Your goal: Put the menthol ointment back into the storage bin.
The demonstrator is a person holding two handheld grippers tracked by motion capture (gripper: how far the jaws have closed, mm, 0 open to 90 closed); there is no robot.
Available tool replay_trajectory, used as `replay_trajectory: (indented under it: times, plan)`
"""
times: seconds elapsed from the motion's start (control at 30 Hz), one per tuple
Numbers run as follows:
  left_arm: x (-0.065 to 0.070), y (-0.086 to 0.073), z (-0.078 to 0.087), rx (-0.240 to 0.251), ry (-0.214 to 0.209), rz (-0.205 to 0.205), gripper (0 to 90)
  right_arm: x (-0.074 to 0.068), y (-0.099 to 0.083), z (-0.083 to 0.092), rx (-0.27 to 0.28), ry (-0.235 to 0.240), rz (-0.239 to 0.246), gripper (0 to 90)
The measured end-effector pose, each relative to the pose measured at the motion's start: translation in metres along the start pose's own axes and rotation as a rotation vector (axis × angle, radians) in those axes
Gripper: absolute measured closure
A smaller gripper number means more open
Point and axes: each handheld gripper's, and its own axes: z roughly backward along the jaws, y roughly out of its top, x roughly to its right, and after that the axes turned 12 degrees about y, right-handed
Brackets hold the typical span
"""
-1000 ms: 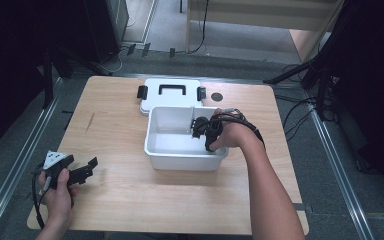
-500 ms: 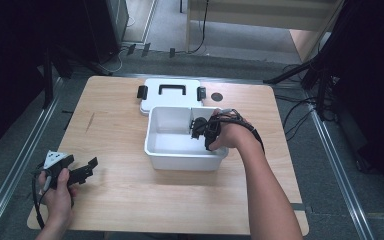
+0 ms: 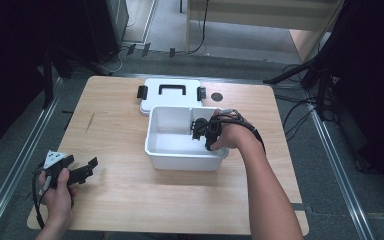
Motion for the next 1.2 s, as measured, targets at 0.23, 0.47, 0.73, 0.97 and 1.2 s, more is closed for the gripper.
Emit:
replay_trajectory:
  times: [0.23,0.47,0.73,0.97,1.2]
  plan:
    - [0.000,0.000,0.000,-0.004,0.000,-0.001,9.1,-0.001,-0.003,0.005,0.040,0.032,0.001,53.8]
    - [0.000,0.000,0.000,-0.005,0.000,-0.001,9.1,-0.002,-0.011,0.025,0.104,0.034,-0.011,47.5]
    - [0.000,0.000,0.000,-0.003,0.001,-0.001,9.1,-0.006,-0.027,0.057,0.179,0.041,-0.037,41.6]
    - [0.000,0.000,0.000,-0.004,0.001,-0.002,9.1,-0.006,-0.050,0.081,0.262,0.053,-0.078,37.5]
    - [0.000,0.000,0.000,-0.006,0.001,-0.002,9.1,-0.006,-0.082,0.090,0.298,0.054,-0.150,34.7]
